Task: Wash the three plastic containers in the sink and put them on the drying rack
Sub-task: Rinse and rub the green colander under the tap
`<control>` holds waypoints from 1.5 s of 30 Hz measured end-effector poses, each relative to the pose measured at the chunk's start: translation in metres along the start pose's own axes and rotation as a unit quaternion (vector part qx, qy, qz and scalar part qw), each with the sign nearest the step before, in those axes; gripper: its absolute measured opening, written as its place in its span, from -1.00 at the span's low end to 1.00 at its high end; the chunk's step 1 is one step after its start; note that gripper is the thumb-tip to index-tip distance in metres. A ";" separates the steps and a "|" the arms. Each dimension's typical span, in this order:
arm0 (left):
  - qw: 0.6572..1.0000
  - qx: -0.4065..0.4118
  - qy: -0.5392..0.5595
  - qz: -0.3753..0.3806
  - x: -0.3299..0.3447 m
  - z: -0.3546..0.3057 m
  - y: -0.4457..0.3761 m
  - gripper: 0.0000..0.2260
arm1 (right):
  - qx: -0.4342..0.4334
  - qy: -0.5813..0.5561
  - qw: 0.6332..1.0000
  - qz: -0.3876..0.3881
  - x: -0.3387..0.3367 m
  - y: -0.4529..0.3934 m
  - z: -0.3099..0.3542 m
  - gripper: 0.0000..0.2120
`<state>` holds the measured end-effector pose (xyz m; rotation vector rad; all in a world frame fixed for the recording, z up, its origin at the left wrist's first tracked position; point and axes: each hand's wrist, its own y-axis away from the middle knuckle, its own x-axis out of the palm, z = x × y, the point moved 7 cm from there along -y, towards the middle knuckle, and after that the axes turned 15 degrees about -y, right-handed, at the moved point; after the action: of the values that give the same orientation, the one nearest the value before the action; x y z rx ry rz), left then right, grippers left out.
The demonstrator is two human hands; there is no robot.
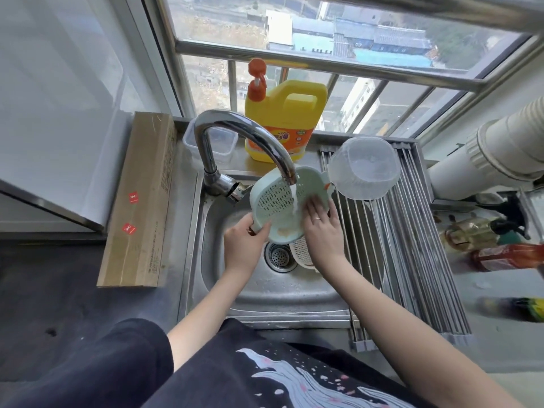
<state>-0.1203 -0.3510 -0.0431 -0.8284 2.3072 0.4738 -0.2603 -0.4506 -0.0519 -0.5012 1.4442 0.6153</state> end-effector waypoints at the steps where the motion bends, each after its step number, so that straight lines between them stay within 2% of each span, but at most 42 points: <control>1: 0.999 -0.025 0.010 0.021 0.002 0.003 -0.001 -0.86 | -0.003 0.005 1.000 0.011 0.001 0.000 -0.003 -0.55; 3: 0.988 -0.107 0.058 0.090 0.013 0.009 -0.002 -0.81 | -0.015 0.029 0.999 0.020 0.000 0.001 -0.006 -0.54; 5: 0.957 -0.196 0.111 0.185 0.028 0.009 0.006 -0.79 | -0.015 0.048 0.998 0.032 0.002 0.001 -0.005 -0.55; 8: 0.927 -0.226 0.171 0.245 0.042 -0.001 0.015 -0.82 | 0.026 0.077 0.995 0.049 0.001 0.001 -0.009 -0.50; 10: 0.922 -0.226 0.202 0.242 0.046 -0.005 0.015 -0.86 | 0.055 0.070 0.994 0.063 0.005 0.003 -0.009 -0.46; 12: 0.920 -0.232 0.222 0.227 0.051 -0.006 0.014 -0.86 | 0.068 0.004 0.993 0.093 0.006 0.004 0.007 -0.39; 15: 0.941 -0.223 0.167 0.191 0.059 0.006 0.007 -0.78 | -0.010 -0.140 0.977 0.160 0.014 0.013 0.042 -0.35; 16: 0.944 -0.225 0.155 0.187 0.060 0.010 0.007 -0.77 | -0.029 -0.149 0.972 0.179 0.014 0.015 0.043 -0.33; 18: 0.939 -0.245 0.162 0.178 0.054 0.011 0.012 -0.81 | -0.046 -0.069 0.981 0.176 0.012 0.011 0.022 -0.28; 20: 0.945 -0.246 0.143 0.163 0.047 0.014 0.013 -0.84 | -0.028 0.018 0.985 0.169 0.011 0.007 -0.006 -0.25; 22: 0.948 -0.238 0.135 0.161 0.044 0.015 0.013 -0.81 | -0.021 0.054 0.984 0.171 0.011 0.005 -0.012 -0.26; 25: 0.947 -0.243 0.138 0.158 0.046 0.018 0.012 -0.84 | -0.050 -0.042 0.978 0.200 0.024 0.008 0.029 -0.24; 27: 0.946 -0.250 0.135 0.153 0.047 0.026 0.014 -0.86 | -0.070 -0.137 0.956 0.252 0.037 0.021 0.056 -0.24; 28: 0.944 -0.255 0.139 0.156 0.047 0.030 0.016 -0.86 | -0.072 -0.147 0.950 0.265 0.039 0.024 0.058 -0.23; 31: 0.943 -0.255 0.134 0.166 0.040 0.036 0.024 -0.91 | -0.076 -0.030 0.970 0.230 0.031 0.017 0.033 -0.30; 34: 0.946 -0.239 0.137 0.170 0.037 0.034 0.025 -0.96 | -0.038 0.051 0.975 0.214 0.021 0.011 0.015 -0.34; 37: 0.941 -0.248 0.147 0.176 0.041 0.032 0.025 -0.89 | -0.031 -0.020 0.974 0.222 0.028 0.018 0.039 -0.28; 40: 0.940 -0.261 0.140 0.171 0.040 0.033 0.029 -0.83 | -0.054 -0.187 0.938 0.287 0.041 0.035 0.065 -0.23; 41: 0.940 -0.263 0.137 0.171 0.041 0.035 0.030 -0.83 | -0.058 -0.189 0.937 0.290 0.041 0.034 0.061 -0.22; 43: 0.941 -0.260 0.125 0.179 0.042 0.040 0.032 -0.84 | -0.072 -0.110 0.956 0.264 0.041 0.029 0.043 -0.23; 45: 0.944 -0.258 0.100 0.179 0.042 0.043 0.033 -0.83 | -0.042 -0.065 0.970 0.229 0.037 0.022 0.019 -0.34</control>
<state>-0.1482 -0.3232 -0.0986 -0.7111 2.5709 1.2461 -0.2591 -0.4186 -0.0862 -0.1840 1.4202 1.0608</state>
